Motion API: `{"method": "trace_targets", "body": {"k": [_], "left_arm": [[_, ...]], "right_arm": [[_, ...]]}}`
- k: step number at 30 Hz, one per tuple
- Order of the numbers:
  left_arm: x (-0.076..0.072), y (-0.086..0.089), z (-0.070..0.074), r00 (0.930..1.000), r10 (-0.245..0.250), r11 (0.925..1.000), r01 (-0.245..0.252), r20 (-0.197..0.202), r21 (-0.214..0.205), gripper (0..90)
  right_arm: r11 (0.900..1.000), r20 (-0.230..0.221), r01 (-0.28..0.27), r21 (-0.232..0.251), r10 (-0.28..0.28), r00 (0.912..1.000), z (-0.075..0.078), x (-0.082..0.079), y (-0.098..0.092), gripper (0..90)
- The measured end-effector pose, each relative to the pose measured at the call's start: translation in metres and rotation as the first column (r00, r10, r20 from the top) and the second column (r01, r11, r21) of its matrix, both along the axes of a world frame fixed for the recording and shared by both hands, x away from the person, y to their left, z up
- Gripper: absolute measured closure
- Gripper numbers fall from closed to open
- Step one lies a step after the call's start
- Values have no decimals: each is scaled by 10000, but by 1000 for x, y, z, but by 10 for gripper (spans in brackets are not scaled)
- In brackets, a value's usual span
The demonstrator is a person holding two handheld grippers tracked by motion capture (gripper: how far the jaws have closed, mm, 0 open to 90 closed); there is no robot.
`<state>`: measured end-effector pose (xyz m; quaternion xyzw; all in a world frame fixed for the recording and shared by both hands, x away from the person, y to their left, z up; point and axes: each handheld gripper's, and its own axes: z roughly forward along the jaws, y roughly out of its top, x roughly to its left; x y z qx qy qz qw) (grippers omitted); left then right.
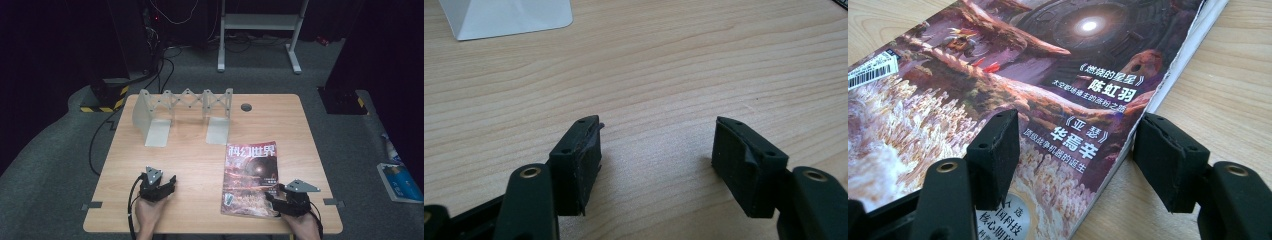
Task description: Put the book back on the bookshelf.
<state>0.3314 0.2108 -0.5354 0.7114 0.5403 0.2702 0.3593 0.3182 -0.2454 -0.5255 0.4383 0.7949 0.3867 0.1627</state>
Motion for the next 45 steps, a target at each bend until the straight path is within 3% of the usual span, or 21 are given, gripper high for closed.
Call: {"method": "trace_targets", "body": {"k": [18,37,45], "left_arm": [[-1,-2,0,9999,-127,9999,127,-15,-21,363],[-1,0,2,9995,-254,9982,245,-164,-549,373],[-1,0,3,9993,-373,9959,368,-47,-831,377]], "right_arm": [[9997,5,-225,13,225,9997,0,-9,9,353],[9983,-67,-590,-18,589,9982,0,-7,27,353],[9980,12,-626,15,626,9980,-1,-6,36,352]]}}
